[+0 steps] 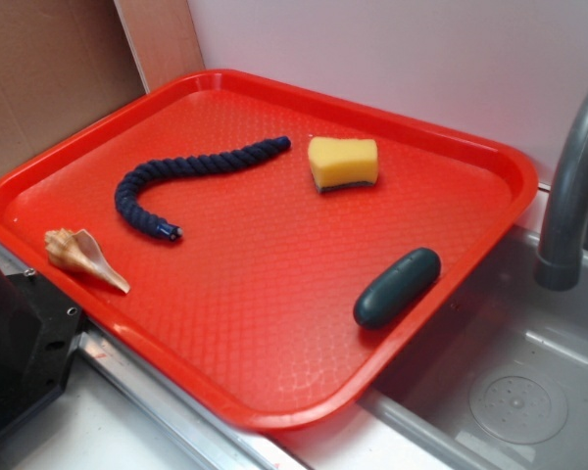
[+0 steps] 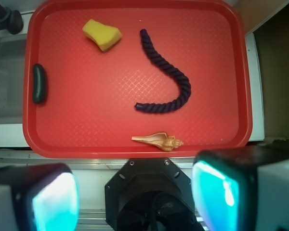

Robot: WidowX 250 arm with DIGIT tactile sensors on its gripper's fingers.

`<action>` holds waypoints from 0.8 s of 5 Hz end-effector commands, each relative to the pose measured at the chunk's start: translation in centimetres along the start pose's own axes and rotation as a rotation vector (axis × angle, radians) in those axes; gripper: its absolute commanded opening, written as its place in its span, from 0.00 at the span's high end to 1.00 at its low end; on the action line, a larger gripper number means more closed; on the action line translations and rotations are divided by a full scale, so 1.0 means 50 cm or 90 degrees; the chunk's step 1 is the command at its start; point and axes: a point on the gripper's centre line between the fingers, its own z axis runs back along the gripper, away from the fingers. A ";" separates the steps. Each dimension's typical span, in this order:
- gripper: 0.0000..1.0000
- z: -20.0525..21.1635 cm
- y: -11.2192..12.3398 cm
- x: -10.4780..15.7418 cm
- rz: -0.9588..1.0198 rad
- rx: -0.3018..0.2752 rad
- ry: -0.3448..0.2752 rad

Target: Grab the green sponge.

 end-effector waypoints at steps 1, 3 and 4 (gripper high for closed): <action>0.00 0.000 0.000 0.000 0.000 0.000 0.000; 0.00 -0.216 -0.063 0.178 -0.124 0.063 -0.004; 0.00 -0.262 -0.084 0.273 -0.173 0.055 -0.021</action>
